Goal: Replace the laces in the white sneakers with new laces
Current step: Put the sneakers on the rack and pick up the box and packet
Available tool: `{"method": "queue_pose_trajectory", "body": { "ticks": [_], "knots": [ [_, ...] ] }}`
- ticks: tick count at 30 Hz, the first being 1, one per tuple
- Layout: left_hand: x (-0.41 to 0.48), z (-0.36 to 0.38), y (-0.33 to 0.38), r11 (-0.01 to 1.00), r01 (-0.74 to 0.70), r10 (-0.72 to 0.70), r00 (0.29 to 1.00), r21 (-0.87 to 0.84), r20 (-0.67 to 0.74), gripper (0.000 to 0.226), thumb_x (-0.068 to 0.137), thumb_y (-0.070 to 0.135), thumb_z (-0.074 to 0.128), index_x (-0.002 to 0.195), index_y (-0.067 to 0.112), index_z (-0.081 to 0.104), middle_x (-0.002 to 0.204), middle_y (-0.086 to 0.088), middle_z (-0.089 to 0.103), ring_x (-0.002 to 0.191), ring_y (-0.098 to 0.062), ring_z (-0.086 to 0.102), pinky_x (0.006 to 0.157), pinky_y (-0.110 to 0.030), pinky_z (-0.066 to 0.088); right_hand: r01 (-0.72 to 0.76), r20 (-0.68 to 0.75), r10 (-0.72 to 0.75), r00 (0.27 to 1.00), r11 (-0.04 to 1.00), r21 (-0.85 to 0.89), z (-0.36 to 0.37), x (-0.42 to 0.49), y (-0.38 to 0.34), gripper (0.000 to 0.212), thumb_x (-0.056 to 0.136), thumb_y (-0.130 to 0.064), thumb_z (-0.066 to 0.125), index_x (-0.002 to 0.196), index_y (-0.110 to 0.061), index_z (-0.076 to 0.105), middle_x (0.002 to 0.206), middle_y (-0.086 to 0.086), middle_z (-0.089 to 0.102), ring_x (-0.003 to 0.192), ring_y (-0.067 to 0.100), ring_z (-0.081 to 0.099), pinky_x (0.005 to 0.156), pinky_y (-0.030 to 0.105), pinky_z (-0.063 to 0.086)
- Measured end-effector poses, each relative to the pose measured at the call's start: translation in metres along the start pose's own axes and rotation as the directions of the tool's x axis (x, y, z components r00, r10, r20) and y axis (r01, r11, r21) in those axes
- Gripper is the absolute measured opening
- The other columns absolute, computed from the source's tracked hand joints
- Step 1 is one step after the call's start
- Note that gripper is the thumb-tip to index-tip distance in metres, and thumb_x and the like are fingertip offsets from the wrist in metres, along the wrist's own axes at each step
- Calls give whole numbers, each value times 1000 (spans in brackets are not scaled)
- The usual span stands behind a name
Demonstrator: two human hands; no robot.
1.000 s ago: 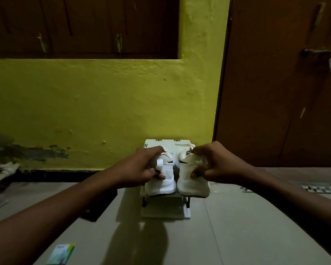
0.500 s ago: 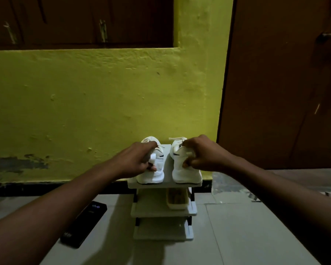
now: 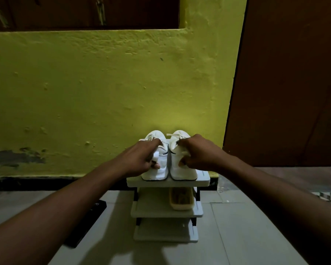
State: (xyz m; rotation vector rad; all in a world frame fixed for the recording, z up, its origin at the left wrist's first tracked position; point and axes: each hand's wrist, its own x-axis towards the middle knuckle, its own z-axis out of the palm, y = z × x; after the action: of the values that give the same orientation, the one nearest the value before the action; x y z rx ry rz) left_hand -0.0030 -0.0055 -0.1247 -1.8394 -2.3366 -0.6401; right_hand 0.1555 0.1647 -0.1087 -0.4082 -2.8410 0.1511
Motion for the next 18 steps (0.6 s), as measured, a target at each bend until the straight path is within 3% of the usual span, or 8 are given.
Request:
{"method": "queue_pose_trajectory", "body": {
  "ticks": [3,7,10,13,18],
  "knots": [
    [1,6,0,999,-23,24,999,26,-26,50,84,13,81,103,33,39,79,13,48,81,-15,47,65,-31,35,-13,-36,14,999,1000,22,8,0,0,47,78,-30,78,120,-17,61,113,8,64,99,27,60,77,42,55],
    [-8,7,4,995,-47,58,991,88,-124,45,85,11,74,122,20,51,123,-2,55,112,-23,52,85,-40,49,63,-148,-78,986,993,-102,8,-6,-9,54,80,-37,78,125,-14,58,121,7,59,110,26,53,90,42,49],
    [-30,1,15,1000,8,-15,963,-28,-268,51,81,19,82,124,19,54,121,1,55,113,-17,52,94,-39,49,107,-353,-150,923,985,-138,10,-19,-29,58,82,-35,76,130,-10,57,125,11,58,112,30,53,93,43,47],
    [-67,-5,24,972,97,-170,916,-212,-363,46,85,23,80,124,18,56,120,6,54,113,-11,52,94,-28,44,187,-518,-170,838,982,-19,17,-31,-61,47,79,-21,78,121,-6,62,115,13,62,103,32,58,85,42,50],
    [-142,-6,24,923,188,-314,872,-335,-376,29,94,20,71,120,17,60,119,6,59,112,-6,56,93,-28,49,288,-503,-89,859,898,333,37,-54,-118,32,83,-17,73,112,-11,64,108,4,62,97,19,59,83,33,51]
  ]
}}
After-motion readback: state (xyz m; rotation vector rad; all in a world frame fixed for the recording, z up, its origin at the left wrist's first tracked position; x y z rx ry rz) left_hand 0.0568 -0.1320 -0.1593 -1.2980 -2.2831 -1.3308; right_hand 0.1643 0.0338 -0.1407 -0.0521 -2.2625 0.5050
